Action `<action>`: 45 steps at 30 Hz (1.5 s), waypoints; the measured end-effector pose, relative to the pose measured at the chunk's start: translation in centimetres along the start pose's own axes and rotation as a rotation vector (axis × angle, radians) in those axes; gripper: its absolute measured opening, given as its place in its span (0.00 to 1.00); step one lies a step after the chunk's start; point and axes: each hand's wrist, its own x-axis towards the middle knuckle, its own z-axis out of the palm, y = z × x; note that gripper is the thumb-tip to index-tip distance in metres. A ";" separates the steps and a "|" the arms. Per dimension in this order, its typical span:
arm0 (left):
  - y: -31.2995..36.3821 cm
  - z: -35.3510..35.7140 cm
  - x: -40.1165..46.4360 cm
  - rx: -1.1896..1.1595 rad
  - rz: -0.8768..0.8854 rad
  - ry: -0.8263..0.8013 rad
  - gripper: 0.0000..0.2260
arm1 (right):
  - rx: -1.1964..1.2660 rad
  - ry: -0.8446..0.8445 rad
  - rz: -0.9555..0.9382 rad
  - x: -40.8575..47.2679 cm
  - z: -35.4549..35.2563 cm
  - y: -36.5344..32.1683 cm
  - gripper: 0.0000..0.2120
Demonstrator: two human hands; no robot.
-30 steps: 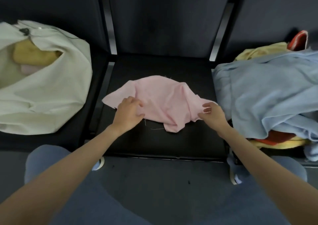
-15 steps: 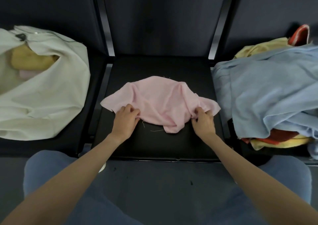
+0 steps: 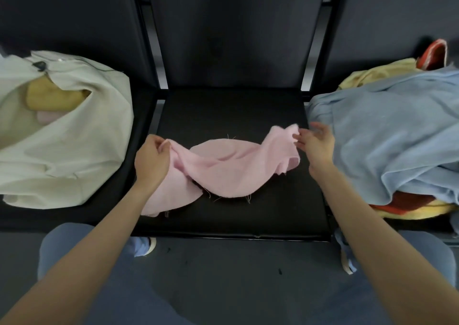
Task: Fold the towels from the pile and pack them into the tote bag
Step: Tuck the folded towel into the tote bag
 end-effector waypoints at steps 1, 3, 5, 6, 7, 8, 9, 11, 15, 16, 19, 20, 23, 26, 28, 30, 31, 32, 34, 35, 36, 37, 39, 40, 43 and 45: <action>-0.8 0.3 0.2 0.081 0.005 -0.013 0.08 | -0.087 -0.031 -0.043 -0.5 0.2 0.7 0.17; -2.0 0.9 -0.2 0.224 0.090 -0.042 0.11 | -0.290 -0.140 -0.152 -2.2 0.6 2.4 0.15; -2.9 1.8 -1.4 0.291 0.214 -0.125 0.13 | -0.544 -0.310 -0.334 -4.4 0.7 4.3 0.15; -3.2 2.2 -2.1 0.312 0.262 -0.185 0.13 | -0.678 -0.419 -0.435 -5.3 0.7 5.5 0.18; -3.5 2.6 -2.8 0.331 0.290 -0.253 0.14 | -0.808 -0.520 -0.524 -6.0 0.8 6.6 0.22; -3.7 2.8 -3.4 0.348 0.305 -0.317 0.15 | -0.926 -0.590 -0.594 -6.5 0.9 7.6 0.25; -3.9 3.0 -3.9 0.352 0.312 -0.367 0.17 | -1.023 -0.610 -0.647 -6.7 1.1 8.4 0.28; -4.2 3.2 -4.6 0.358 0.314 -0.400 0.20 | -1.144 -0.507 -0.708 -6.6 1.7 9.0 0.29; -3.7 4.2 -5.9 0.497 0.342 -0.337 0.23 | -1.202 -0.193 -0.650 -4.9 2.3 8.6 0.20; -3.3 4.6 -6.3 0.521 0.357 -0.307 0.23 | -1.199 -0.182 -0.634 -4.3 2.1 8.4 0.16; -1.5 5.8 -7.6 0.518 0.455 -0.219 0.20 | -1.135 -0.222 -0.643 -3.1 1.3 8.1 0.08; -0.8 6.3 -8.0 0.499 0.495 -0.205 0.20 | -1.085 -0.232 -0.673 -3.1 1.1 7.9 0.06; 1.6 7.9 -9.1 0.429 0.578 -0.224 0.22 | -0.904 -0.287 -0.758 -4.0 0.6 6.7 0.04; 3.9 9.3 -9.7 0.396 0.588 -0.208 0.21 | -0.817 -0.332 -0.857 -5.2 0.2 5.1 0.03; 5.1 9.4 -9.7 0.337 0.570 -0.160 0.15 | -0.756 -0.337 -0.908 -5.7 0.0 4.4 0.03; 5.8 8.9 -9.3 0.293 0.536 -0.160 0.08 | -0.727 -0.318 -0.947 -5.8 -0.2 3.9 0.02; 5.9 8.4 -9.0 0.281 0.515 -0.162 0.07 | -0.741 -0.298 -0.961 -5.8 -0.4 3.8 0.02; 5.9 7.9 -8.5 0.270 0.492 -0.153 0.07 | -0.770 -0.272 -0.976 -5.5 -0.6 3.7 0.02; 5.9 6.3 -7.4 0.218 0.437 -0.124 0.09 | -0.824 -0.207 -0.990 -5.0 -1.2 3.8 0.03; 6.1 5.3 -6.8 0.161 0.399 -0.118 0.10 | -0.834 -0.179 -0.975 -4.8 -1.5 3.9 0.04; 6.4 4.1 -6.4 0.092 0.363 -0.117 0.11 | -0.828 -0.159 -0.940 -4.7 -1.9 3.9 0.05; 7.0 2.9 -6.0 0.026 0.343 -0.114 0.10 | -0.809 -0.141 -0.889 -4.7 -2.2 3.8 0.07; 8.8 0.5 -5.6 -0.056 0.357 -0.101 0.09 | -0.747 -0.108 -0.766 -5.0 -2.7 3.5 0.09; 9.8 -0.4 -5.6 -0.085 0.363 -0.093 0.10 | -0.710 -0.103 -0.716 -5.1 -2.9 3.4 0.10; 12.7 -2.2 -5.7 -0.258 0.308 -0.093 0.10 | -0.605 -0.120 -0.668 -5.5 -3.4 3.1 0.12; 14.7 -2.8 -6.0 -0.368 0.238 -0.130 0.10 | -0.579 -0.133 -0.695 -5.8 -3.9 3.1 0.12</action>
